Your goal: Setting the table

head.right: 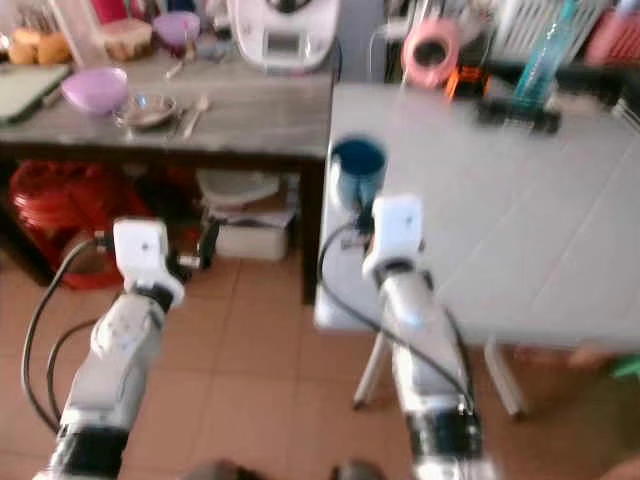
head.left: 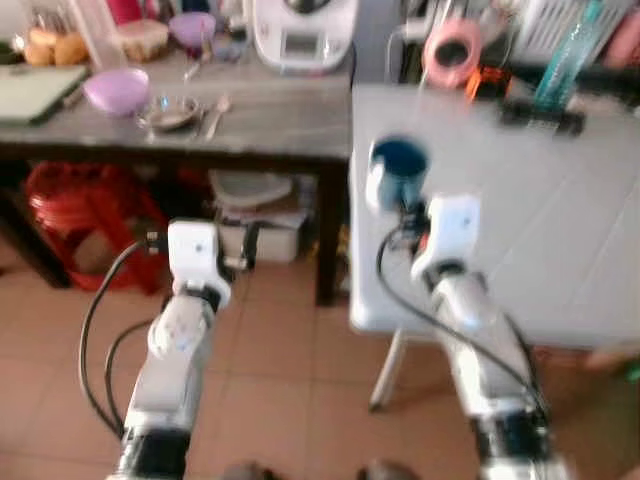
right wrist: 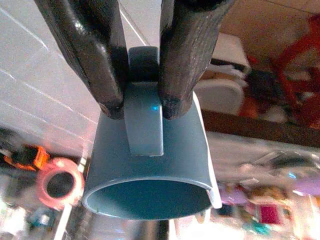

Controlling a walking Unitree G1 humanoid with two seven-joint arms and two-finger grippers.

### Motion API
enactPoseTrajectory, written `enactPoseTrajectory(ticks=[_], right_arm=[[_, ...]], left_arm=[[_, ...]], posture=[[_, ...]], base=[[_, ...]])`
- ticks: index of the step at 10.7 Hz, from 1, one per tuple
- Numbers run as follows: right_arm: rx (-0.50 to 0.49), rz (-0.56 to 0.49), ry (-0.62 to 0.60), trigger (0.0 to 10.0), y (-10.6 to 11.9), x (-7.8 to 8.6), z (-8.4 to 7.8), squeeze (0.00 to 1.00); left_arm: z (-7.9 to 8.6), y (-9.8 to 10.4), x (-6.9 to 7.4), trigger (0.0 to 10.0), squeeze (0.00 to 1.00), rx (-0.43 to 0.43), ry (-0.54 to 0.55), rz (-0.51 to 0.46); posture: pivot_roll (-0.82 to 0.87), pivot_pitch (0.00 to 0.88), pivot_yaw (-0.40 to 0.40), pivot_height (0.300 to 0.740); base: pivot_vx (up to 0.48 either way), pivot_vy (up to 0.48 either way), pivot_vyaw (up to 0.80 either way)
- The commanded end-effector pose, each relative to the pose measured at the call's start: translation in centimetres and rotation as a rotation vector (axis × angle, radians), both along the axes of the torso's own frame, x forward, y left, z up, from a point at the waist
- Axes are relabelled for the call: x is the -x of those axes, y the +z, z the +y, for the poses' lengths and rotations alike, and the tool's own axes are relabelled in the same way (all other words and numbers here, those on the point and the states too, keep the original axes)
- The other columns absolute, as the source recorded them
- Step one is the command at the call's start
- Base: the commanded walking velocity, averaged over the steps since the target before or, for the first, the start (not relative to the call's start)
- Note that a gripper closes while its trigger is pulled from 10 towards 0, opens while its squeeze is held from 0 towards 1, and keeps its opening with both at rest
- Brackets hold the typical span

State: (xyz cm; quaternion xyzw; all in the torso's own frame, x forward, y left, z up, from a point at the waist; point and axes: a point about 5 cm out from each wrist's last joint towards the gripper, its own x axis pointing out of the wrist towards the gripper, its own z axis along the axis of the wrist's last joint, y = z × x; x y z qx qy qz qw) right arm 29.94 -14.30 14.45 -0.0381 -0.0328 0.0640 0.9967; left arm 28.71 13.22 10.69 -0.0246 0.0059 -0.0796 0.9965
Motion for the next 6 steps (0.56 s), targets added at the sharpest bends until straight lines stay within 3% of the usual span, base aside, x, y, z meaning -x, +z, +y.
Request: enactPoseTrajectory(ticks=[1, 3, 6], right_arm=[[-0.018, -0.027, -0.010, 10.0, 0.67, -0.25, -0.05, 0.00], [-0.029, -0.050, 0.014, 10.0, 1.09, -0.32, 0.37, 0.00], [-0.023, -0.062, 0.006, 10.0, 1.05, -0.31, 0.49, 0.00]], left_arm=[[0.66, 0.01, -0.10, 10.0, 0.00, -0.024, 0.021, -0.002], [0.60, 0.03, -0.24, 10.0, 0.00, -0.032, 0.014, -0.011], [0.94, -0.33, -0.49, 10.0, 0.00, -0.077, 0.028, 0.003]], posture=[[-0.03, 0.000, 0.009, 0.740], [-0.04, 0.000, 0.011, 0.740], [-0.03, 0.000, 0.005, 0.740]], base=[[0.000, 0.476, 0.00], [0.000, 0.452, 0.00], [0.287, 0.384, 0.00]])
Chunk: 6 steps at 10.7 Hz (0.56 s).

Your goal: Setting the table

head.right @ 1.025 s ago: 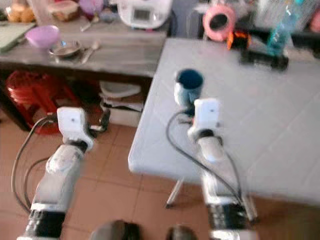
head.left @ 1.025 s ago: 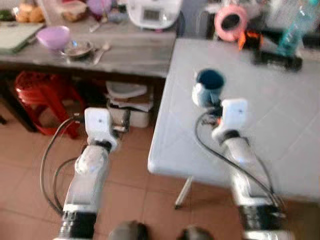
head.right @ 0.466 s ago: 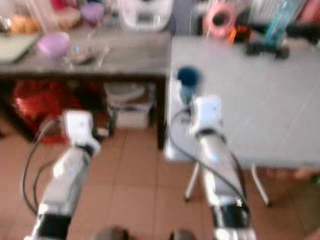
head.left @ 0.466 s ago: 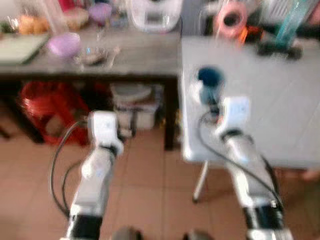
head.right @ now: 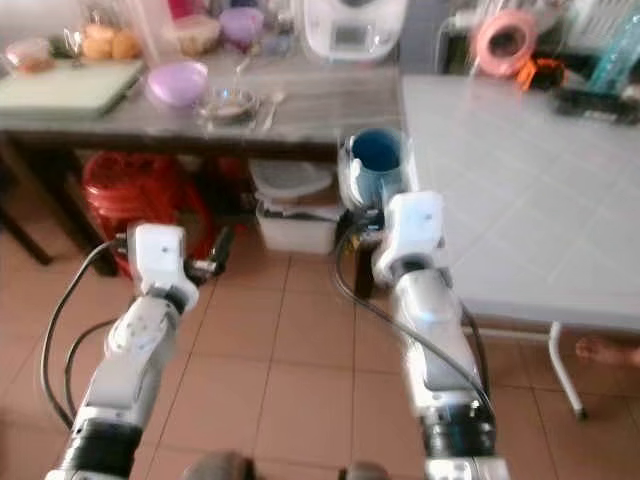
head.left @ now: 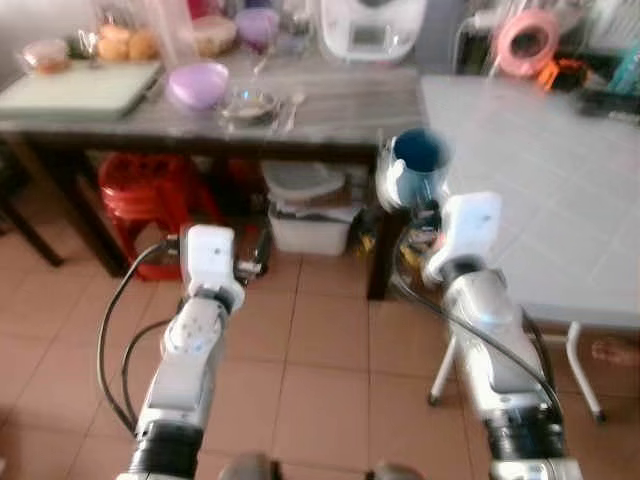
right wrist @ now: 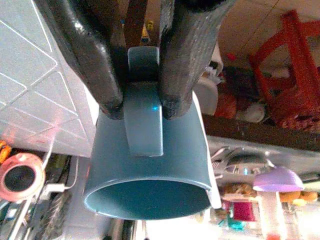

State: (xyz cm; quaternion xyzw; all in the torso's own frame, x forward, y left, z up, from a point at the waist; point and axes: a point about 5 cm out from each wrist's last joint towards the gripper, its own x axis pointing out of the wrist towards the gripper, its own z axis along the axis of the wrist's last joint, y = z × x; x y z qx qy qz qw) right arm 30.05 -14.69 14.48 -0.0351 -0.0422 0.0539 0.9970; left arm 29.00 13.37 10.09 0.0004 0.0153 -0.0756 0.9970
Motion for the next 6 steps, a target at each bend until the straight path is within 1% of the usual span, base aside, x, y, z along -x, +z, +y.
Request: enactPoseTrajectory(ticks=[1, 2, 4, 6], right_arm=[[-0.007, -0.045, 0.028, 10.0, 1.02, -0.26, 0.96, 0.00], [-0.002, -0.057, 0.030, 10.0, 1.20, -0.40, 1.11, 0.00], [-0.006, -0.058, 0.023, 10.0, 1.13, -0.36, 1.15, 0.00], [-0.002, -0.059, 0.033, 10.0, 1.02, -0.24, 1.56, 0.00]], left_arm=[[0.70, 0.11, -0.28, 10.0, 0.00, -0.015, 0.016, 0.003], [0.54, 0.22, -0.35, 10.0, 0.00, -0.019, 0.015, -0.004], [0.42, 0.28, -0.35, 10.0, 0.00, -0.037, 0.006, -0.010], [0.38, 0.12, -0.49, 10.0, 0.00, -0.051, 0.003, -0.001]], posture=[[-0.04, 0.000, 0.004, 0.740], [-0.04, 0.000, 0.006, 0.740], [-0.03, 0.000, 0.010, 0.740], [-0.04, 0.000, 0.014, 0.740]], base=[[0.360, 0.315, 0.00], [0.364, 0.315, 0.00], [0.474, 0.000, 0.00], [0.480, 0.000, 0.00]])
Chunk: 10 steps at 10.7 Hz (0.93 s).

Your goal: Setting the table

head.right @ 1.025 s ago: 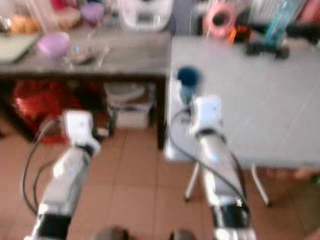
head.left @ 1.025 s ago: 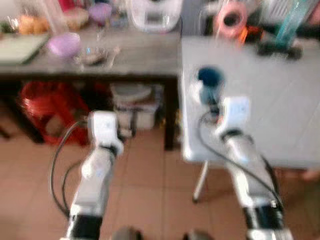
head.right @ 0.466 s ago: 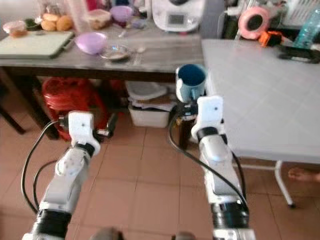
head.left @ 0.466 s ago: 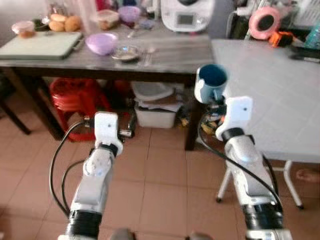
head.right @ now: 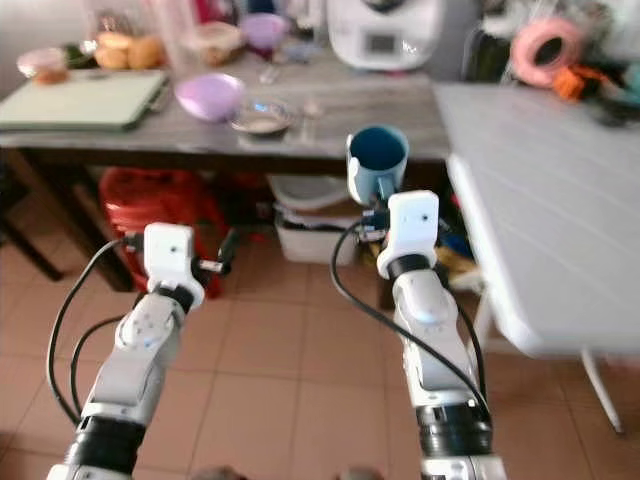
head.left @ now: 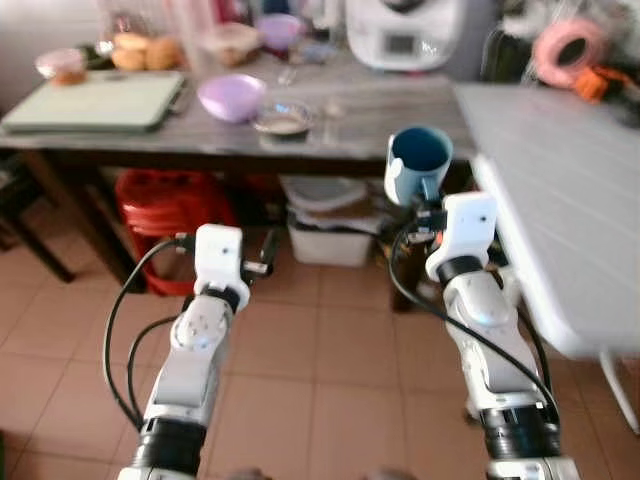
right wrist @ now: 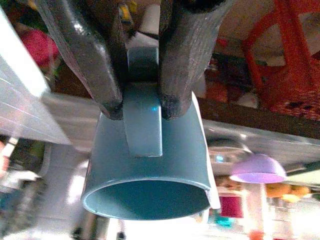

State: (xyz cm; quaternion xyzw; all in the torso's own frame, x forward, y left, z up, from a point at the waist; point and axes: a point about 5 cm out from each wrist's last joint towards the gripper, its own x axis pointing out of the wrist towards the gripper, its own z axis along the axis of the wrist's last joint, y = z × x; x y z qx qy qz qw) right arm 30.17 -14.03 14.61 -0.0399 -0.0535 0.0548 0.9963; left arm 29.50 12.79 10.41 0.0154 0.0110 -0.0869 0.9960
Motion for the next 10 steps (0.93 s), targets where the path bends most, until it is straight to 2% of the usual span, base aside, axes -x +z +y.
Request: enactPoseTrajectory(ticks=[1, 7, 10], right_arm=[[-0.008, -0.039, 0.029, 10.0, 0.92, -0.14, 0.88, 0.00], [-0.006, -0.045, 0.033, 10.0, 0.94, -0.33, 1.07, 0.00], [-0.004, -0.046, 0.029, 10.0, 0.99, -0.48, 1.02, 0.00]], left_arm=[[0.96, -0.14, -0.02, 10.0, 0.00, -0.023, 0.027, 0.006], [0.92, -0.11, -0.06, 10.0, 0.00, -0.040, 0.028, 0.003], [0.92, -0.14, -0.12, 10.0, 0.00, -0.043, 0.028, 0.004]], posture=[[-0.04, 0.000, 0.014, 0.740], [-0.04, 0.000, 0.015, 0.740], [-0.04, 0.000, 0.018, 0.740]], base=[[0.480, 0.000, 0.00], [0.480, 0.000, 0.00], [0.480, 0.000, -0.59]])
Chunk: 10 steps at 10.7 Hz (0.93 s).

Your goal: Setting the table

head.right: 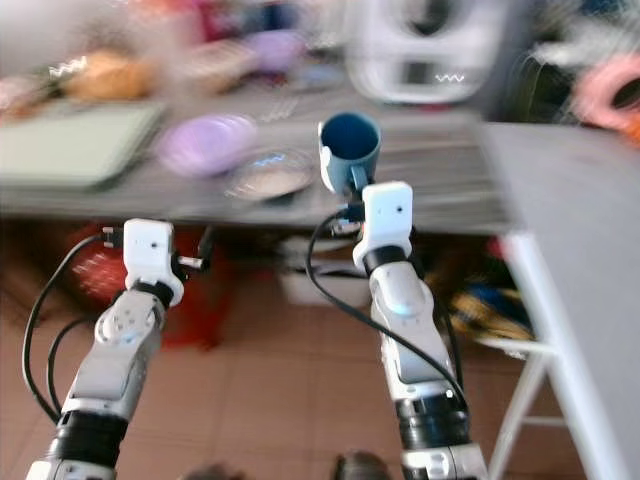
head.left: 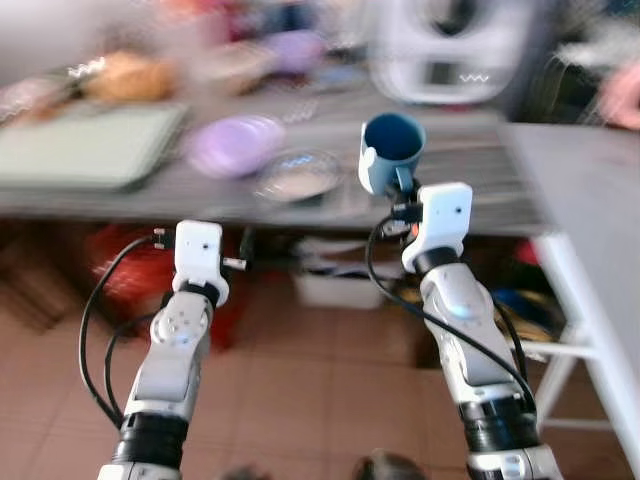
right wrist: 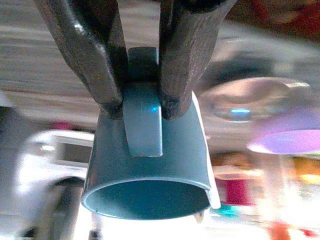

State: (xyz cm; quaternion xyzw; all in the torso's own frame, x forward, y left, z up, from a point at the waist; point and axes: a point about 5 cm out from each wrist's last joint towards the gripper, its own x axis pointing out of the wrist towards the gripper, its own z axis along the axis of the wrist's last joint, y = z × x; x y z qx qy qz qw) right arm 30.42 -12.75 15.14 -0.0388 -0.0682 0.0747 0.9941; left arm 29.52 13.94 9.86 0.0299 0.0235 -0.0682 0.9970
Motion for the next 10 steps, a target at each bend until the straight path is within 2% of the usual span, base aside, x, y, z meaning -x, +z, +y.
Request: enactPoseTrajectory(ticks=[1, 4, 5, 7, 8, 9, 10], right_arm=[[-0.003, -0.022, -0.013, 10.0, 0.6, -0.3, -0.2, 0.00], [-0.001, -0.029, -0.011, 10.0, 0.7, -0.5, 0.1, 0.00], [0.000, -0.030, -0.013, 10.0, 0.7, -0.5, 0.1, 0.00], [0.018, -0.032, -0.011, 10.0, 0.6, -0.5, -0.1, 0.00], [0.113, -0.059, -0.001, 10.0, 0.6, -0.5, 0.0, 0.00], [0.089, -0.047, -0.006, 10.0, 0.5, -0.5, -0.1, 0.00], [0.080, -0.046, -0.021, 10.0, 0.7, -0.5, -0.6, 0.00]], left_arm=[[-0.3, 0.4, -0.1, 10.0, 0.00, -0.014, -0.014, -0.018], [-0.3, 0.4, -0.2, 10.0, 0.00, -0.018, -0.015, -0.018], [-0.2, 0.7, -0.2, 10.0, 0.00, 0.009, -0.011, -0.037], [0.5, 1.1, 0.1, 10.0, 0.00, 0.007, 0.025, -0.067], [0.9, 1.4, 0.2, 10.0, 0.00, -0.009, 0.063, -0.084], [1.2, 1.5, 0.3, 10.0, 0.00, -0.021, 0.083, -0.092], [2.3, 2.1, 0.6, 10.0, 0.00, -0.011, 0.116, -0.114]], posture=[[-0.04, 0.000, 0.017, 0.740], [-0.04, 0.000, 0.016, 0.740], [-0.04, 0.000, 0.017, 0.740], [-0.03, 0.000, 0.019, 0.740], [-0.03, 0.000, 0.020, 0.740], [-0.03, 0.000, 0.020, 0.740], [-0.03, 0.000, 0.019, 0.740]], base=[[0.480, 0.000, 0.00], [0.480, 0.000, 0.00], [0.000, 0.000, 0.00], [0.000, 0.000, 0.00], [0.000, 0.000, 0.00], [0.000, 0.000, 0.00], [0.000, 0.000, 0.00]])
